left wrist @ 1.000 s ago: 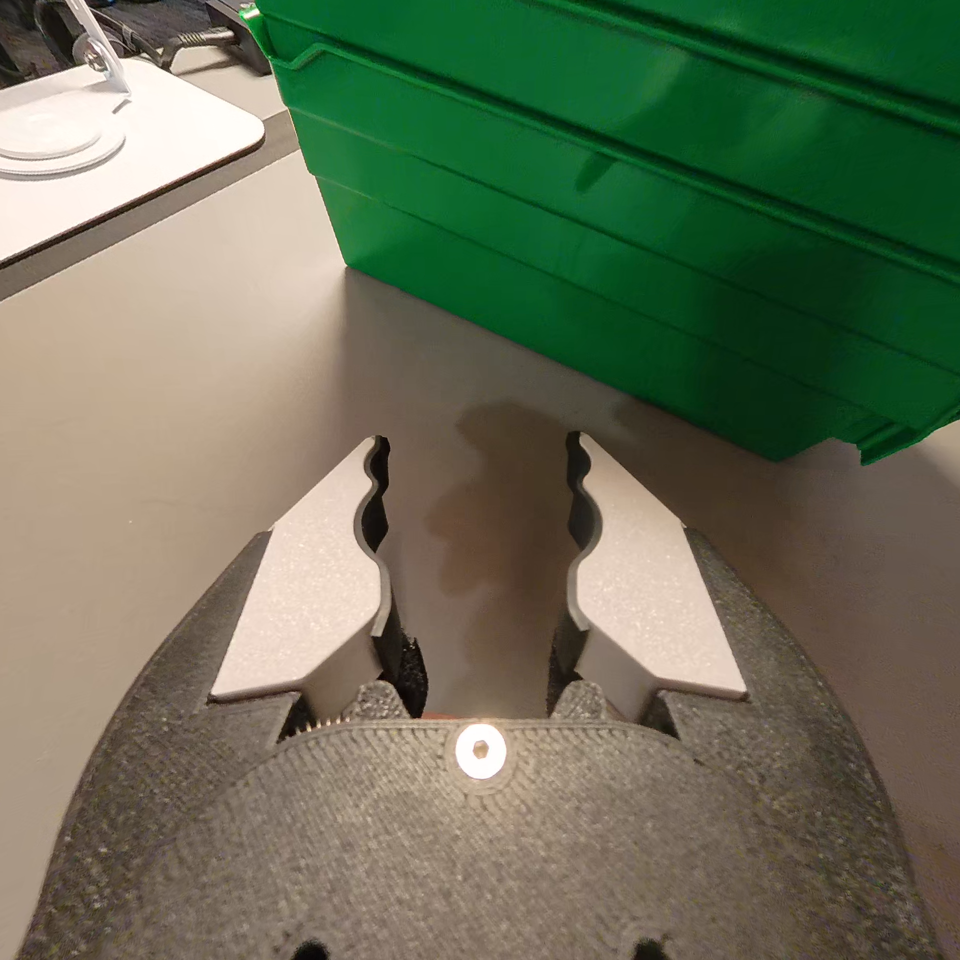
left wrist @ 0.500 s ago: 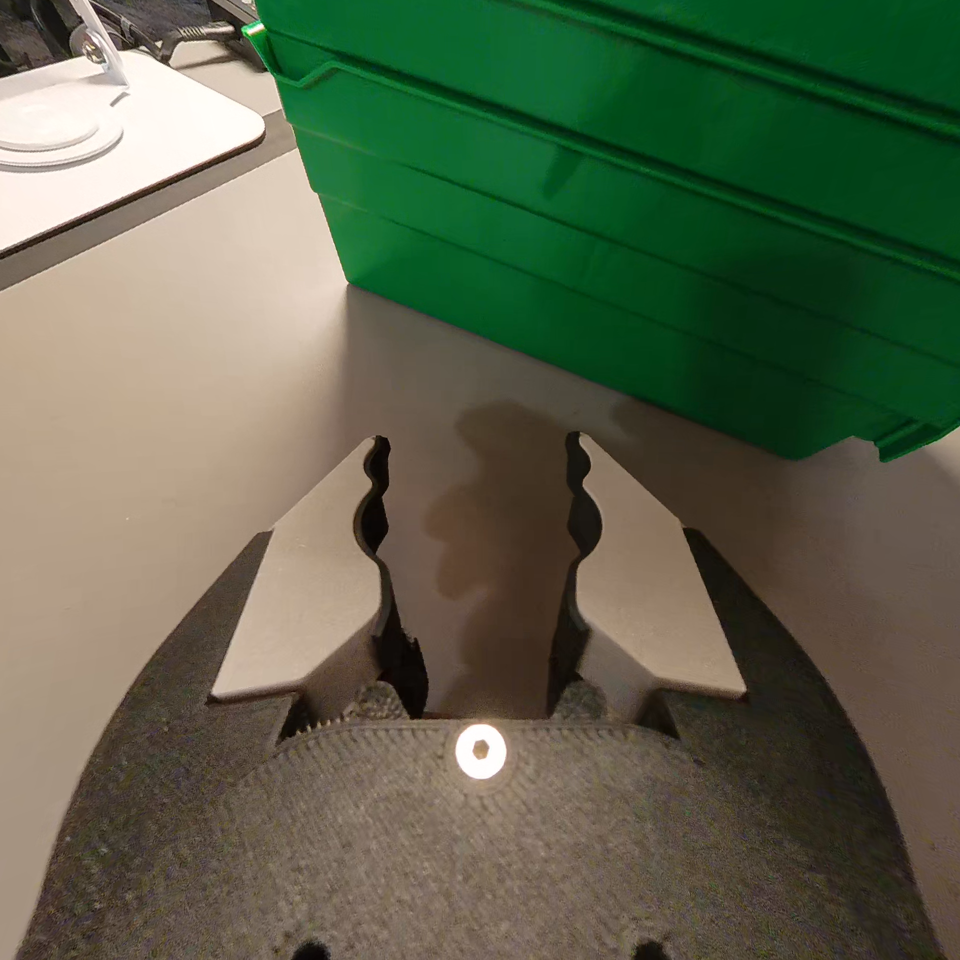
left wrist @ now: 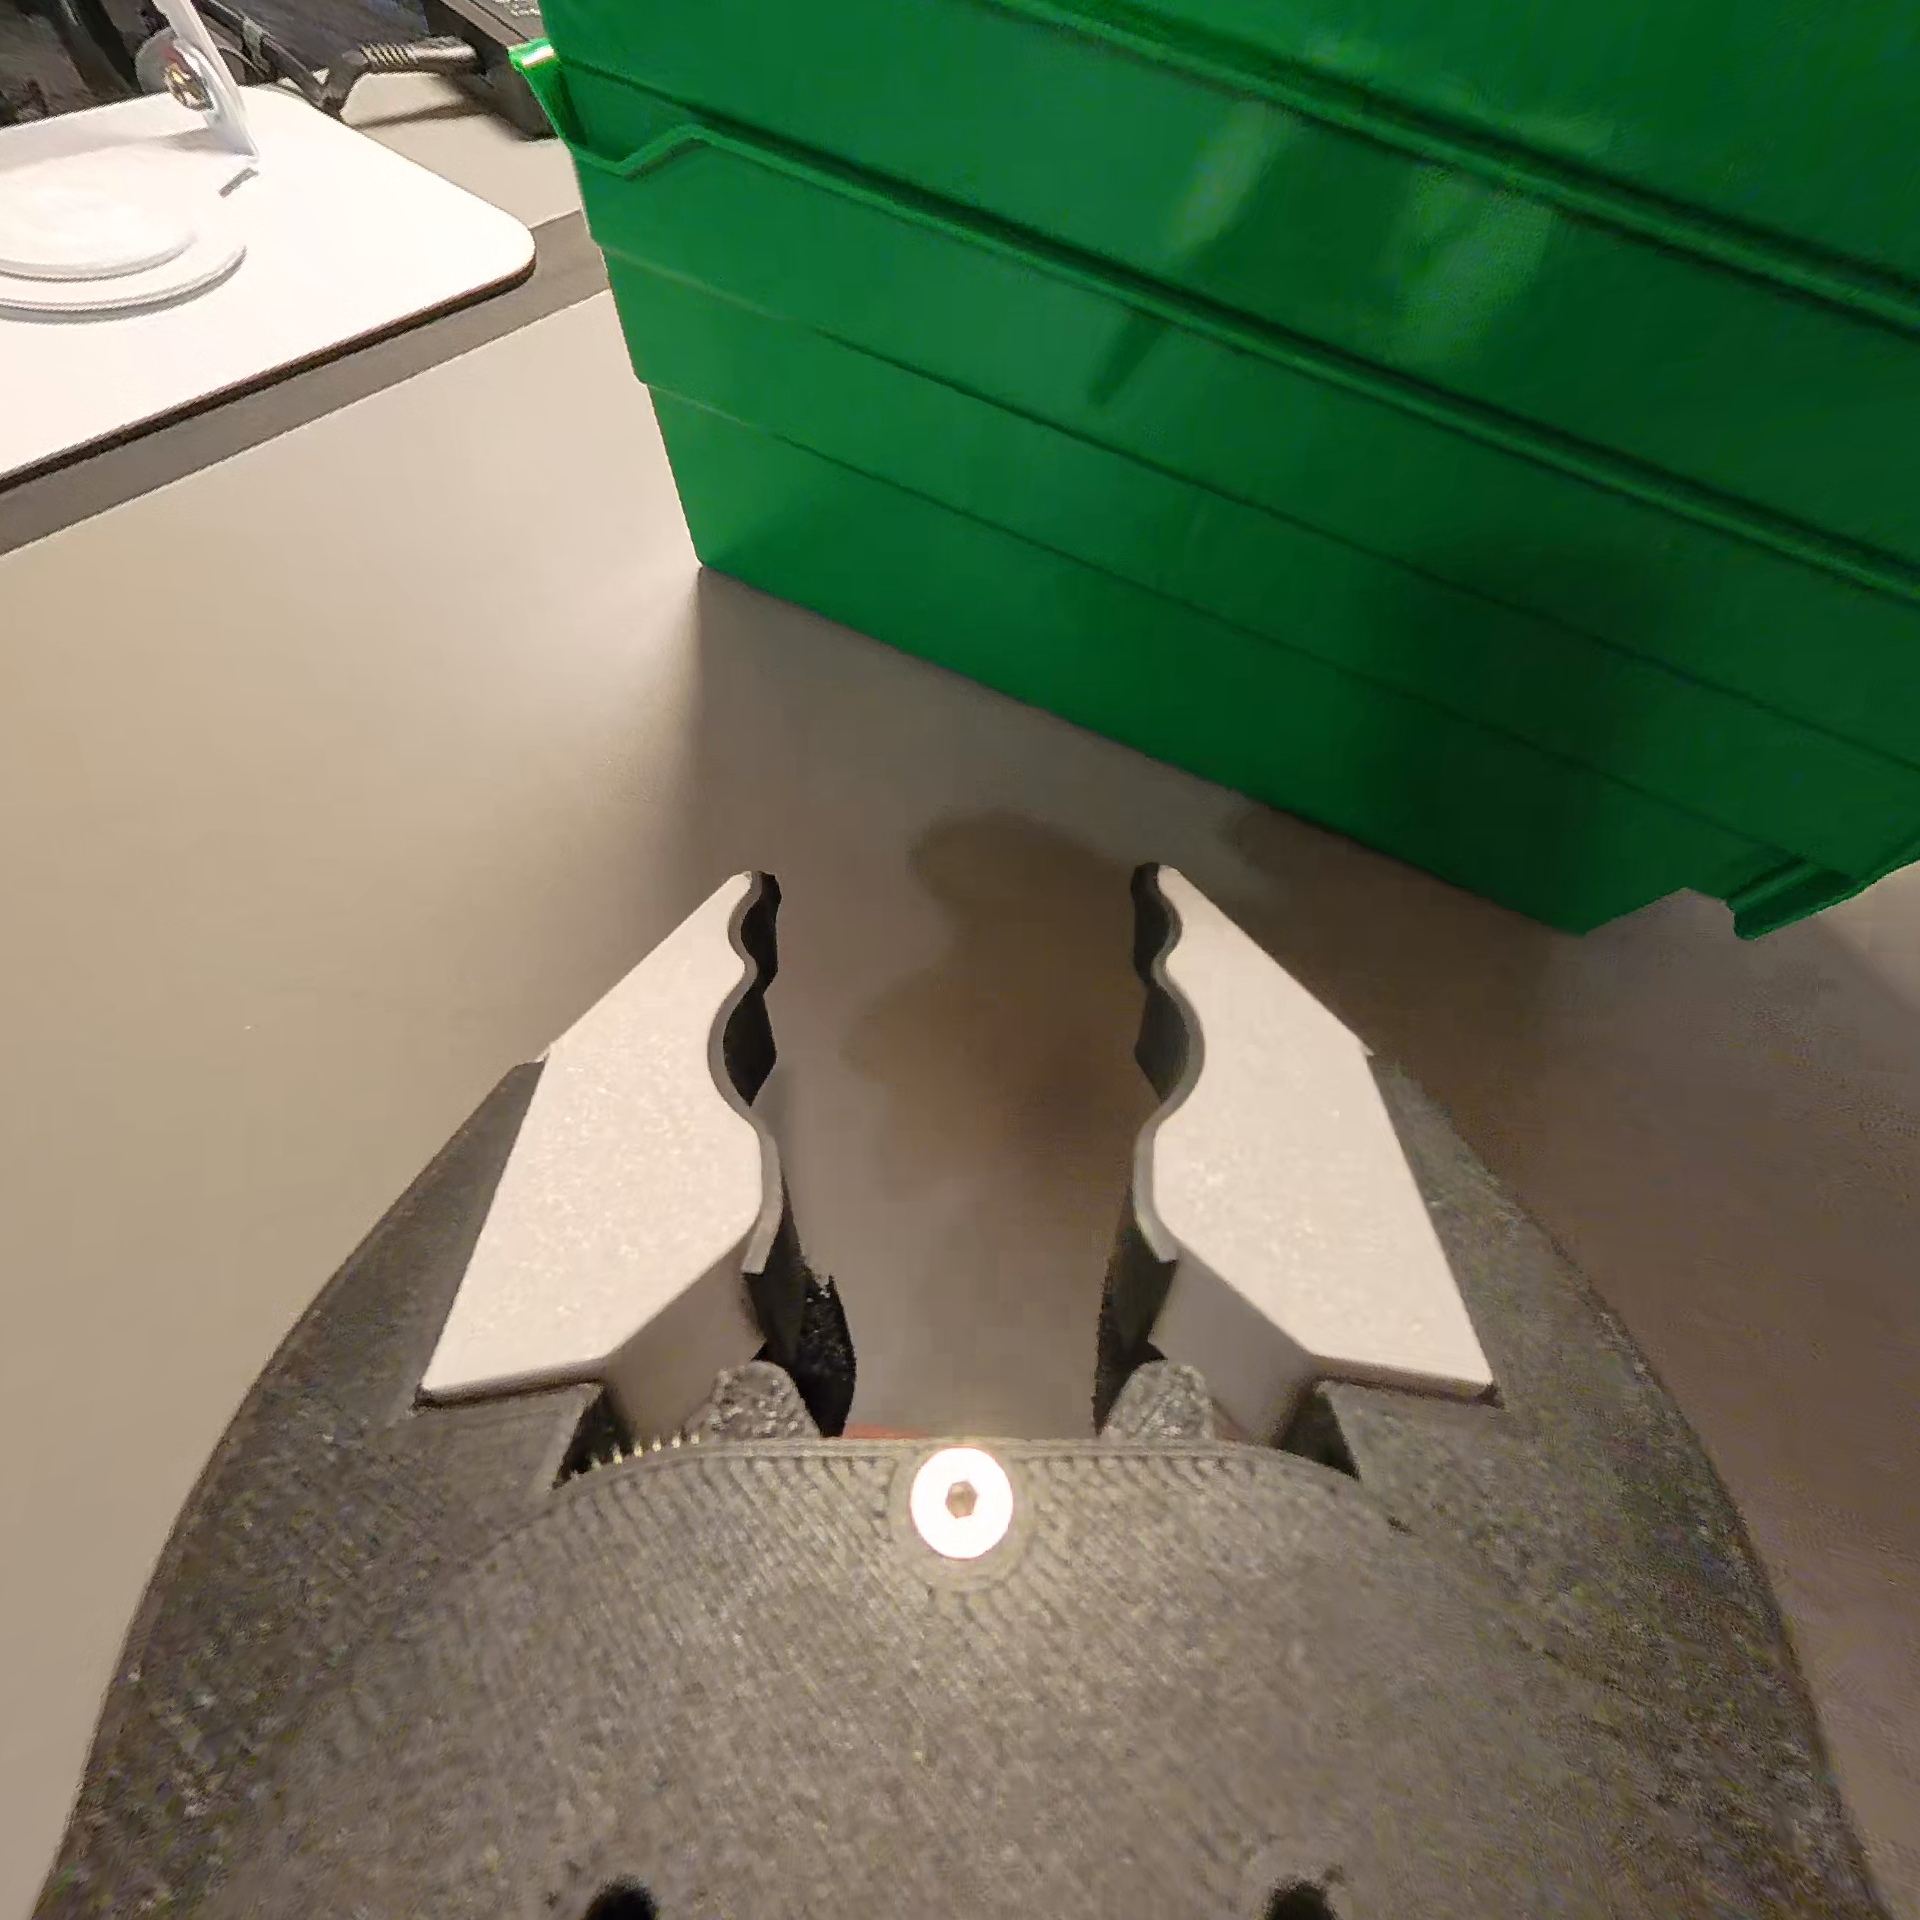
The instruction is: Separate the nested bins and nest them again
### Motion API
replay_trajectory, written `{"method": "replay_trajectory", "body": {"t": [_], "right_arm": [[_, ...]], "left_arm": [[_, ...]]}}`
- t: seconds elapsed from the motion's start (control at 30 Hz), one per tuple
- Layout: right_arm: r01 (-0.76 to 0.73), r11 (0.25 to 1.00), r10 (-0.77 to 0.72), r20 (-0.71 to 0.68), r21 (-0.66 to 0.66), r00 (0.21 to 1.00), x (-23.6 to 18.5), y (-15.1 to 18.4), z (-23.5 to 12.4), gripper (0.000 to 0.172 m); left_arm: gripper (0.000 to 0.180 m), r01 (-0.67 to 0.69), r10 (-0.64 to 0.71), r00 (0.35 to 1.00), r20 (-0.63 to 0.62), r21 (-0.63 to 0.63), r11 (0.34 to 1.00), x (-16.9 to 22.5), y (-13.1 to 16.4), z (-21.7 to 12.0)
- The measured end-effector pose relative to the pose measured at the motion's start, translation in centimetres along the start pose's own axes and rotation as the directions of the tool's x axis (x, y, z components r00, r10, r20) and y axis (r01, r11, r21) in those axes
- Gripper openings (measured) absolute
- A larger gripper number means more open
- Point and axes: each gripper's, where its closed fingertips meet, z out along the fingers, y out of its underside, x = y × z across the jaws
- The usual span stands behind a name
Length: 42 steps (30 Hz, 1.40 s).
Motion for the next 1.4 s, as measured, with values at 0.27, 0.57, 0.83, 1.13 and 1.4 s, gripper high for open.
{"method": "replay_trajectory", "body": {"t": [0.27,0.57,0.83,1.13,1.4], "right_arm": [[-0.159,0.982,0.156,-0.033,-0.103,0.987,5.5,12.0,7.4,0.110],[-0.164,0.972,0.136,-0.165,-0.169,0.977,8.1,17.9,10.7,0.119],[-0.182,0.981,0.185,-0.033,0.071,0.982,4.8,11.4,6.2,0.119],[-0.051,0.997,0.037,0.229,0.056,0.973,-7.9,3.4,9.5,0.141],[0.071,0.992,-0.052,0.171,-0.107,0.984,-9.8,2.4,13.4,0.155]], "left_arm": [[0.069,0.016,-0.016,1.000,-0.005,0.001,1.000,-0.1,0.0,0.0],[0.069,0.039,-0.039,0.999,-0.018,-0.001,0.999,-0.2,0.0,0.0],[0.069,0.084,-0.083,0.996,-0.041,0.007,0.996,-0.4,-0.1,-0.1],[0.069,0.078,-0.078,0.996,-0.037,0.006,0.997,-0.4,0.0,-0.2],[0.069,0.052,-0.052,0.998,-0.033,-0.009,0.999,-0.1,0.2,-0.1]]}}
